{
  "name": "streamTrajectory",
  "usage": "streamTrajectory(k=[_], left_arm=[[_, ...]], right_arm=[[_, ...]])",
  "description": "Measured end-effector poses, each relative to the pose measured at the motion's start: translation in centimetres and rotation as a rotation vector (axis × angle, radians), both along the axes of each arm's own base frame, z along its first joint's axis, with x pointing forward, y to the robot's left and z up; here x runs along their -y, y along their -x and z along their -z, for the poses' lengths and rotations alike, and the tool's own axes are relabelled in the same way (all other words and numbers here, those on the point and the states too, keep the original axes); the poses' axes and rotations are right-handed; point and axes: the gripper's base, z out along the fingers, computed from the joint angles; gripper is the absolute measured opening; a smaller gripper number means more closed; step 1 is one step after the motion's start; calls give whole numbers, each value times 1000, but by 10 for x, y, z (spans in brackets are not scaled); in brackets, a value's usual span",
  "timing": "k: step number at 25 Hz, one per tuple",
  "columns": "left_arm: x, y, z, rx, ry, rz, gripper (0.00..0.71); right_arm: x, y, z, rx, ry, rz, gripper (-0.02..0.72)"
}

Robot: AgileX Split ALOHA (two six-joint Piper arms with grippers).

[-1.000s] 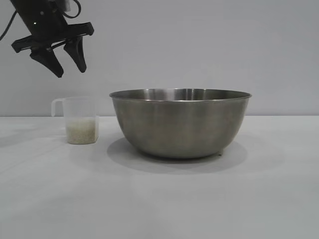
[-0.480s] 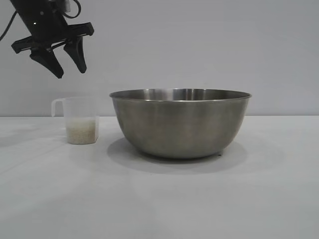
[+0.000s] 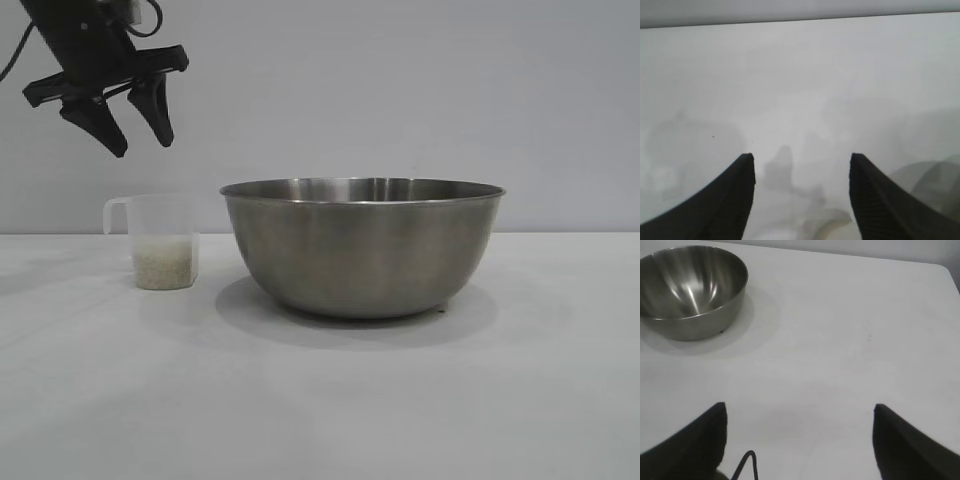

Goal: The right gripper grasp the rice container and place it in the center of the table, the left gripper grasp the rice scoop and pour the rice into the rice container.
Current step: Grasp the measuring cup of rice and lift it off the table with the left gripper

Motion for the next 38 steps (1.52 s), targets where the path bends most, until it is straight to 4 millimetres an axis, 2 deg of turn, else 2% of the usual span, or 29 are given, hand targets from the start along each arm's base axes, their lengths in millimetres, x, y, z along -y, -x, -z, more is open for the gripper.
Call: streamTrajectory(k=[6,12,22,25,31,35,38], left_arm=[[0,-1,1,2,-1,0,405],[1,2,16,-71,-44,67,405],[1,10,17,-143,-95,139,405],[-2,16,1,-134,-128,151,405],[-6,40,-59,-74,-124,125,405],[-7,57,-79,-118,-102,124,405],[-7,65,-79,-189,-97,131,405]], right_arm=[[0,0,0,2,0,0,566],[0,0,0,2,0,0,566],[0,0,0,2,0,0,566],[0,0,0,2,0,0,566],[0,0,0,2,0,0,566],[0,0,0,2,0,0,566],[0,0,0,2,0,0,566]])
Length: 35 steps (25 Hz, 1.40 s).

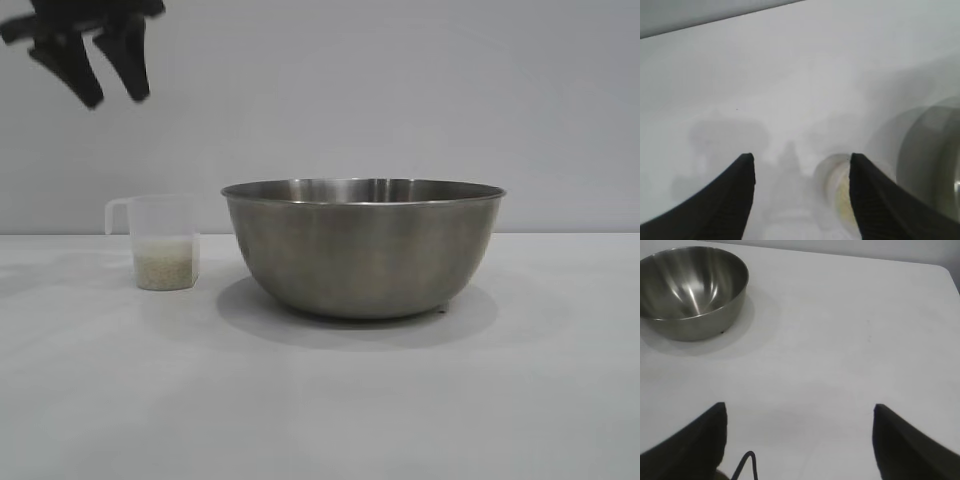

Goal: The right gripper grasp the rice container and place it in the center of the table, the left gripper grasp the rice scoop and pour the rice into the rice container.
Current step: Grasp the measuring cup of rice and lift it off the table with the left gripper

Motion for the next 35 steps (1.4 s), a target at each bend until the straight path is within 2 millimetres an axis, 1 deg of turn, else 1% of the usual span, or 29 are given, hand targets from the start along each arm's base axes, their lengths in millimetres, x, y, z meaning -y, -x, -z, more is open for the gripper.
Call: streamTrajectory(k=[4,8,12,14,16,19,20,22,26,29,30,35], left_arm=[[0,9,4,-105,-11,19,405],[-5,19,8,-218,-65,17,405],[-9,21,9,-241,-104,-21,405],[-10,25,9,-247,-104,-22,405],[-11,32,9,-257,-103,-24,405],[-12,48,11,-283,-107,-21,405],[-11,55,10,-290,-109,-16,405],[-5,69,17,-296,-113,3,405],[8,96,28,-206,-102,35,405],[13,116,40,-135,-84,45,405],[13,121,42,-96,-77,42,405],[6,147,61,65,-34,-13,405]], right_arm=[[0,0,0,0,0,0,566],[0,0,0,0,0,0,566],[0,0,0,0,0,0,566],[0,0,0,0,0,0,566],[0,0,0,0,0,0,566],[0,0,0,0,0,0,566],[0,0,0,0,0,0,566],[0,0,0,0,0,0,566],[0,0,0,0,0,0,566],[0,0,0,0,0,0,566],[0,0,0,0,0,0,566],[0,0,0,0,0,0,566]])
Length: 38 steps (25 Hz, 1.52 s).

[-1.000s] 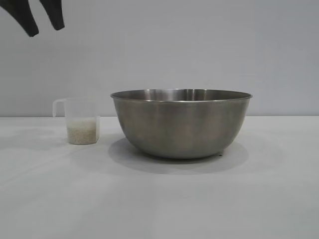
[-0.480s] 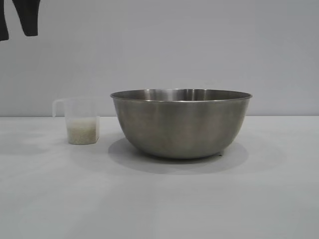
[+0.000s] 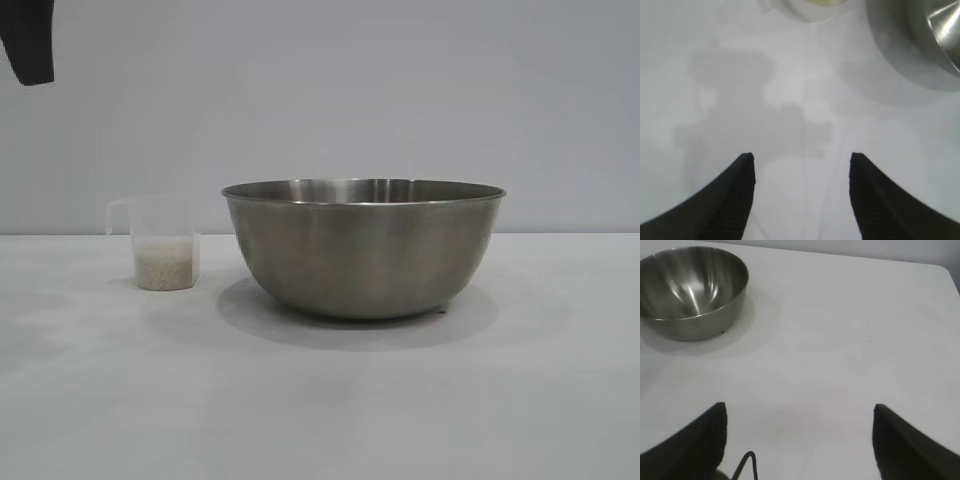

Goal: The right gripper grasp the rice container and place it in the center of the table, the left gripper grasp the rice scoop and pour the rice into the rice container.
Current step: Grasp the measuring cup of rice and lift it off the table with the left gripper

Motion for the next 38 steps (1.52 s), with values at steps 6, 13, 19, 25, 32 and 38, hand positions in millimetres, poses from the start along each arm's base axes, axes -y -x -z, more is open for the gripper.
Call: streamTrajectory(k=[6,13,19,25,32,38], left_arm=[[-12,32,39,159,80,-112,405],[-28,59,72,348,89,-191,405],[-29,72,75,550,110,-115,405],[-27,88,86,705,152,-25,405],[-22,79,113,657,154,4,405],[-19,68,135,567,132,4,405]], right_arm=[[0,0,0,0,0,0,566],[0,0,0,0,0,0,566],[0,0,0,0,0,0,566],[0,0,0,0,0,0,566],[0,0,0,0,0,0,566],[0,0,0,0,0,0,566]])
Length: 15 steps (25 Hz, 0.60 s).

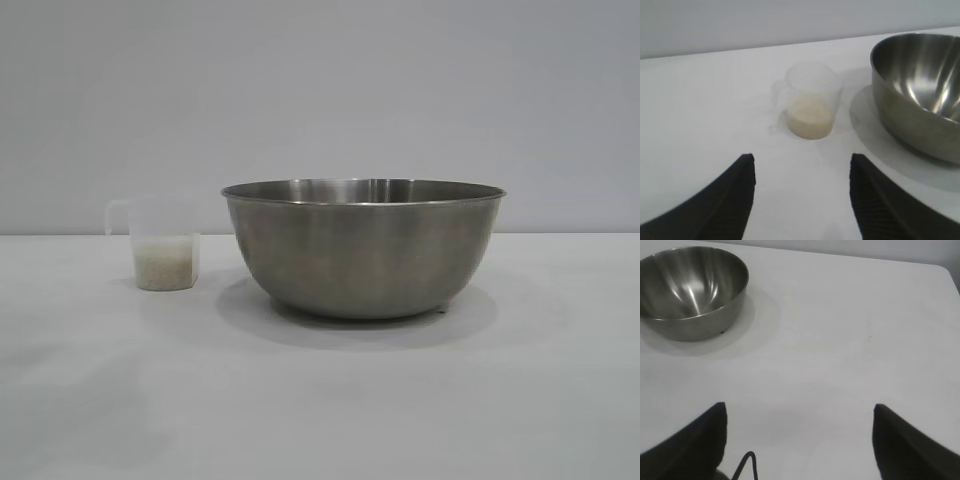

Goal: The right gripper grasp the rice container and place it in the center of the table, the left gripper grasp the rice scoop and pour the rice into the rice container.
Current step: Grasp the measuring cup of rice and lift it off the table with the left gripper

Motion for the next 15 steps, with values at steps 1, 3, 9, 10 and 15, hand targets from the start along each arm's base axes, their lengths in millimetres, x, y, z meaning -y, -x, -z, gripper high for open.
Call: streamTrajectory(k=[1,3,9,10,15], left_arm=[[1,-3,1,2,1,0,405],[3,-11,0,19,5,0,405],[7,-37,-2,68,19,-31,405],[8,-42,0,70,16,-38,405],[11,-59,16,51,-12,-45,405]], right_arm=[[0,0,0,0,0,0,566],[0,0,0,0,0,0,566],[0,0,0,0,0,0,566],[0,0,0,0,0,0,566],[0,0,0,0,0,0,566]])
